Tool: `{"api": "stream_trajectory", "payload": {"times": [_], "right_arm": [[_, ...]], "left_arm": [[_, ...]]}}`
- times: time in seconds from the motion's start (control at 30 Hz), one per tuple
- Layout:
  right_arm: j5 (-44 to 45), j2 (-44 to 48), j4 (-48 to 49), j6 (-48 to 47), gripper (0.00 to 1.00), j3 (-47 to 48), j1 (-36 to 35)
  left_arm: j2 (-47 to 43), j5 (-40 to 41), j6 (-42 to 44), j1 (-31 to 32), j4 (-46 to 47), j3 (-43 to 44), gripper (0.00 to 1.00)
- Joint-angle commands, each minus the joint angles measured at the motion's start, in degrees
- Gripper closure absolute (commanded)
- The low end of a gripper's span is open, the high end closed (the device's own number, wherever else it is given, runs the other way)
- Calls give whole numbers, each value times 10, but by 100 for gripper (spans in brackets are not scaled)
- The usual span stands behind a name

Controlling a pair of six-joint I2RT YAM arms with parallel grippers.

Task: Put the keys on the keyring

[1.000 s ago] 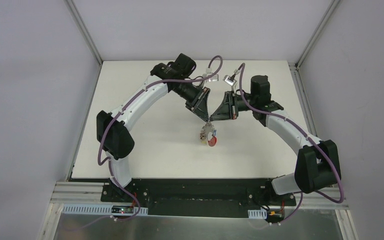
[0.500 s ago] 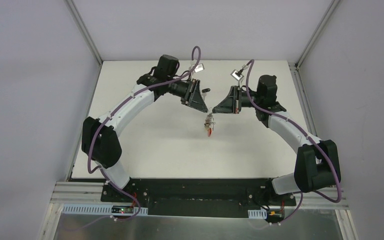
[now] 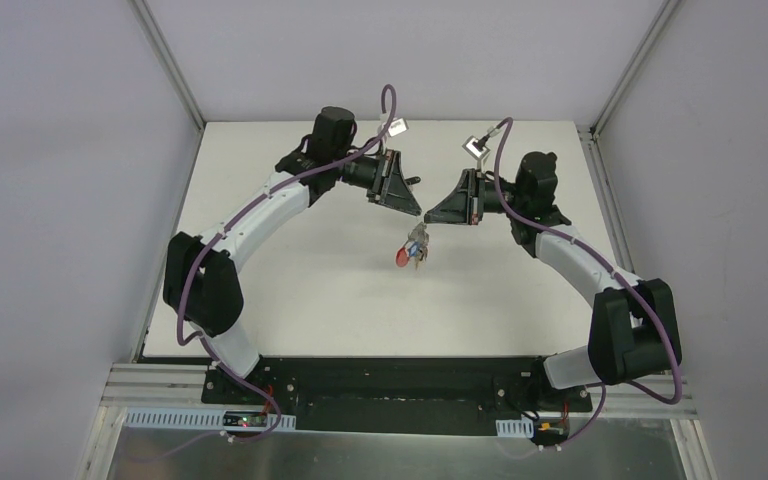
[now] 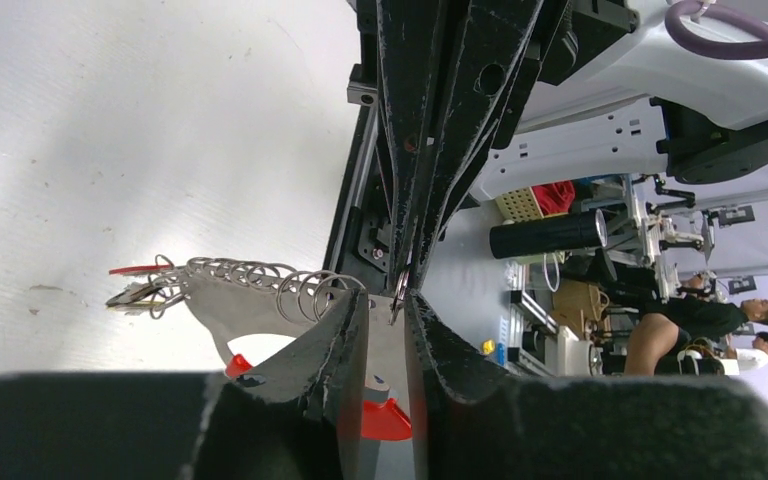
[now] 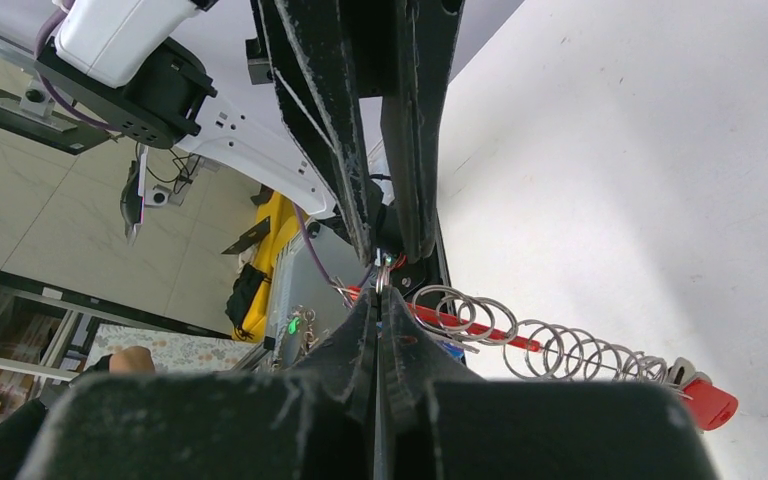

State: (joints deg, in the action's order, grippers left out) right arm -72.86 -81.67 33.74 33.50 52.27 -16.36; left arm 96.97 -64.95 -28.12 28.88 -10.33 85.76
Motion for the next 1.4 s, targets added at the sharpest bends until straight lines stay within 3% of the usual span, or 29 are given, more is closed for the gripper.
{"api": "stream_trajectory", "payload": {"times": [0.0, 0.3, 0.67, 1.17, 1.37], "right_arm": [[-2, 2, 46, 12, 100, 2, 2], [5, 4, 46, 10, 100, -2, 7], [13, 8, 46, 11, 100, -6, 15], [23, 7, 47, 10, 100, -9, 19], [26, 7, 47, 10, 100, -10, 21]], "left_arm": [[-13, -31, -56, 5, 84, -20, 82], [-17, -39, -87, 15, 132, -44, 86], [-26, -40, -104, 15, 153, -61, 77], [-22, -49, -155, 21, 221, -78, 93], [-24, -49, -157, 21, 225, -82, 87]]}}
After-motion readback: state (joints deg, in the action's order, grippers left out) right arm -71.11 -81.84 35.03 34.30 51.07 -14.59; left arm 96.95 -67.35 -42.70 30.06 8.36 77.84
